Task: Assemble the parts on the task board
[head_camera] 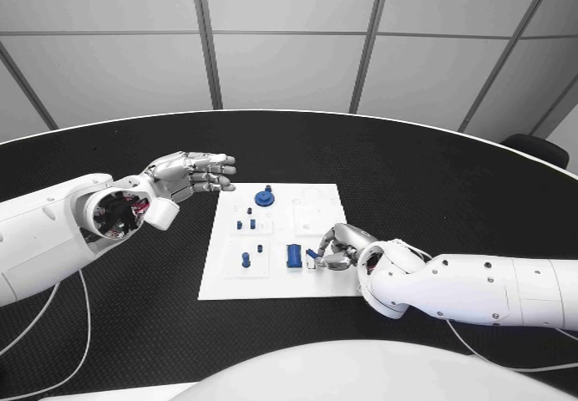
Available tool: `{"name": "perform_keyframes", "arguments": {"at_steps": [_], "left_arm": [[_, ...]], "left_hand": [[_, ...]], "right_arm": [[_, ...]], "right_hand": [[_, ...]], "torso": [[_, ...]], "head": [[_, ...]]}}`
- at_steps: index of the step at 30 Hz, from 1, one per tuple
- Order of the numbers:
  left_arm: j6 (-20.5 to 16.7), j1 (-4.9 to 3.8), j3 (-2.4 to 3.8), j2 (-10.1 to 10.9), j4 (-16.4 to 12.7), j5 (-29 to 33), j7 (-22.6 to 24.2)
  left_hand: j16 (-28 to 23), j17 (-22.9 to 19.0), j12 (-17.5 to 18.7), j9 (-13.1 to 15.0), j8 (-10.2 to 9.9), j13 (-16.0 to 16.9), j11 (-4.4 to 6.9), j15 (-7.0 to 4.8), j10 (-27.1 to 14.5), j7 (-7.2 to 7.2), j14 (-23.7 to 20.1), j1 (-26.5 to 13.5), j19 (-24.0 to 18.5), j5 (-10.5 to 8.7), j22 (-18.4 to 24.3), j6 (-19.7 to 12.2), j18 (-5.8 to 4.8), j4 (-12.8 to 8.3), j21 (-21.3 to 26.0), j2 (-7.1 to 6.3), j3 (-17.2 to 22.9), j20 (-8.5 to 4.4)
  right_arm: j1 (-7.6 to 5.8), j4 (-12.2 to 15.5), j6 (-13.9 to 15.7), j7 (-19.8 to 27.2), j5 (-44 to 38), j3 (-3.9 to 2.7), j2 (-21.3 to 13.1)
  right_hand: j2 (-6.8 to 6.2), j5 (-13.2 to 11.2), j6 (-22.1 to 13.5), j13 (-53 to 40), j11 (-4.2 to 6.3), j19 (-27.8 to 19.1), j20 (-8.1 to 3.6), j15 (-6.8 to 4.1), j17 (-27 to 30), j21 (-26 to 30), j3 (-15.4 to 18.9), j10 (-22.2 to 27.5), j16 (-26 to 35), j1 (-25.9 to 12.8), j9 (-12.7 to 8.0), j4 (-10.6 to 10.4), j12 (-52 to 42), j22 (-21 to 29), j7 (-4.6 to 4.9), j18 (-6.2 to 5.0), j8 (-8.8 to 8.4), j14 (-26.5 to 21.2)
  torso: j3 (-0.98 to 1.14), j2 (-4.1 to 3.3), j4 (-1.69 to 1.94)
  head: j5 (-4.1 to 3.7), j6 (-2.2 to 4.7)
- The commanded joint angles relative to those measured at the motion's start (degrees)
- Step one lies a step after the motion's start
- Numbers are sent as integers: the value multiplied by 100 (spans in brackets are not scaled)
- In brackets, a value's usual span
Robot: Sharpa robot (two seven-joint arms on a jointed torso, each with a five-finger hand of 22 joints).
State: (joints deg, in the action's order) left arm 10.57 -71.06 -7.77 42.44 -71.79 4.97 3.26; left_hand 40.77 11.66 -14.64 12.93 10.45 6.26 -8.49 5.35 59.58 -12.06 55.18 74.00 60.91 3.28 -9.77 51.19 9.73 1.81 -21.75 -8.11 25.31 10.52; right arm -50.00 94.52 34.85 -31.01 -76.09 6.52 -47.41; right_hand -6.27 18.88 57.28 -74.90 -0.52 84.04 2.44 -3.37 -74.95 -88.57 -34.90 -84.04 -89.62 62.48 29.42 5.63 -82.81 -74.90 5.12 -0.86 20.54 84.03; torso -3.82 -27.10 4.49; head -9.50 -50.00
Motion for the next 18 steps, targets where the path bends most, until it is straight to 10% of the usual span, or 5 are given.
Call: {"name": "perform_keyframes", "arguments": {"at_steps": [1,18], "left_arm": [[2,0,0,-9,4,0,-2],[6,0,0,-33,23,0,-19]], "left_hand": [[-15,11,-20,-8,-4,-3,-3,-12,-52,-3,-45,12,64,-24,19,-34,70,56,51,4,-14,0],[-15,11,-20,-8,-4,-3,-3,-12,-52,-3,-45,12,64,-24,19,-34,70,56,51,4,-14,0]], "right_arm": [[-11,-32,-19,-22,2,-1,26],[-43,-173,-551,-212,5,-1,165]], "right_hand": [[-10,31,-6,-1140,32,579,-39,-32,-1505,-36,2,-278,-38,-104,-6,-67,-23,-1480,-36,65,43,597],[-109,8,25,-1151,59,580,-54,-54,-1505,-38,30,-289,-38,-406,27,-257,-40,-1481,-70,65,92,597]], "torso": [[1,9,-5],[-1,14,-7]], "head": [[10,0],[10,0]]}}
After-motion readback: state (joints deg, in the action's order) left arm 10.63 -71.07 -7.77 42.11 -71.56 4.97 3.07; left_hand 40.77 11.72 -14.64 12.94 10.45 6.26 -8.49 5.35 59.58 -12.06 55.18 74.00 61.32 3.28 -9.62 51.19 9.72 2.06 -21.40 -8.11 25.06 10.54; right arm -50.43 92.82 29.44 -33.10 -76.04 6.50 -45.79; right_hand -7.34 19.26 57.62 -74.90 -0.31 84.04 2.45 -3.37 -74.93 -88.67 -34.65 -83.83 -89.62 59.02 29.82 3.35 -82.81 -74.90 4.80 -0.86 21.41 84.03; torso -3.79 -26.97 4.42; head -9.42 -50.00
